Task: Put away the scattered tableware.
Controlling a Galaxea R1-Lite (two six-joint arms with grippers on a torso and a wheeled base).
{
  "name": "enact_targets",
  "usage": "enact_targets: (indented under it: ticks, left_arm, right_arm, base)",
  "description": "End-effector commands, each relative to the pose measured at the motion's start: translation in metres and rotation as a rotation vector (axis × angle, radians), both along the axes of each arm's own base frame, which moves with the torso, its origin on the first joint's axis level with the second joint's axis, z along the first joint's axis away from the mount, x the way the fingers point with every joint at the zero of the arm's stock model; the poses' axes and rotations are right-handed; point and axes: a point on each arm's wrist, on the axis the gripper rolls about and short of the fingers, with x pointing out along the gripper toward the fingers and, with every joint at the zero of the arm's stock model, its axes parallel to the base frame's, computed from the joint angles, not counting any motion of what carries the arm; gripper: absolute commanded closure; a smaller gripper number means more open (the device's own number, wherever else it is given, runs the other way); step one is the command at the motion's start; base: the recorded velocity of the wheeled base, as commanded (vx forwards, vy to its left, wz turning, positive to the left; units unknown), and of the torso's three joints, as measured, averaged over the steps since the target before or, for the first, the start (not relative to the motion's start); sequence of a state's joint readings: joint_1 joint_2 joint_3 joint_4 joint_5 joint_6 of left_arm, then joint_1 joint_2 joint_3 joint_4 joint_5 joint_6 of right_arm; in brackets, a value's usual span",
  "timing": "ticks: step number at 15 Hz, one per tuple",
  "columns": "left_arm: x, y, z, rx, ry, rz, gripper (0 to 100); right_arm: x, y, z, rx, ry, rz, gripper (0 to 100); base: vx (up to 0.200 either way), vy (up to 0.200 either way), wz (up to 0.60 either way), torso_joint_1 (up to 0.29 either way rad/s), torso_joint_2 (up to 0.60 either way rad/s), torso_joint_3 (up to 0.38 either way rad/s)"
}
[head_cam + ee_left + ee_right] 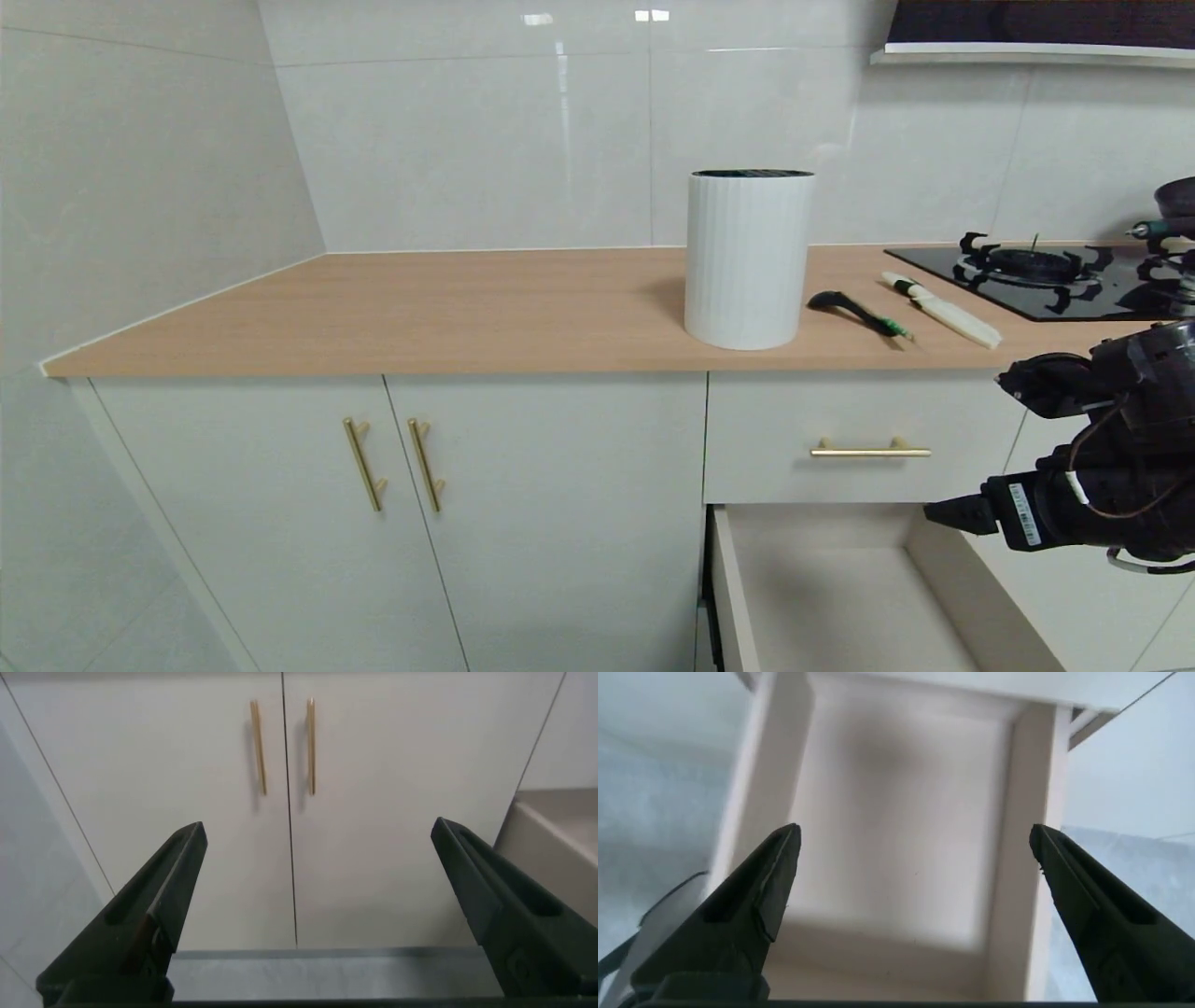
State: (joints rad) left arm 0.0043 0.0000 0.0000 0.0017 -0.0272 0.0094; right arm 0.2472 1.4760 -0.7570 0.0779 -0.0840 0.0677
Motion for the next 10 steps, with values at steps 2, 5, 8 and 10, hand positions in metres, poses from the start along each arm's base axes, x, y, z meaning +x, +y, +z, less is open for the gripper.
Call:
enact_targets:
  ticks: [2, 5, 8, 10]
  left_arm:
    - [0.000, 0.000, 0.000, 0.000, 0.000, 0.000, 0]
    - [0.000, 0.000, 0.000, 0.000, 0.000, 0.000, 0]
    - [0.000, 0.000, 0.000, 0.000, 0.000, 0.000, 0]
    - [0.000, 0.000, 0.000, 0.000, 0.000, 0.000, 0]
  right_arm:
    - [0.000, 0.000, 0.000, -0.002, 0.001, 0.001, 0]
    - [0.000, 0.000, -0.001, -0.003, 0.003, 0.000, 0]
    - [-0.001, -0.001, 0.006, -0.004, -0.033, -0.006, 0]
    - [0.008, 0.001, 0.033, 0.036, -0.220, -0.017, 0]
  base:
    - [0.000, 0.000, 0.00, 0.176, -0.49, -0.293]
    - [0.000, 0.000, 0.00, 0.186, -0.46, -0.289]
    - [0.000, 0.000, 0.00, 0.116, -0.27, -0.160]
    - [0.000, 0.000, 0.00, 0.018, -0.03, -0.023]
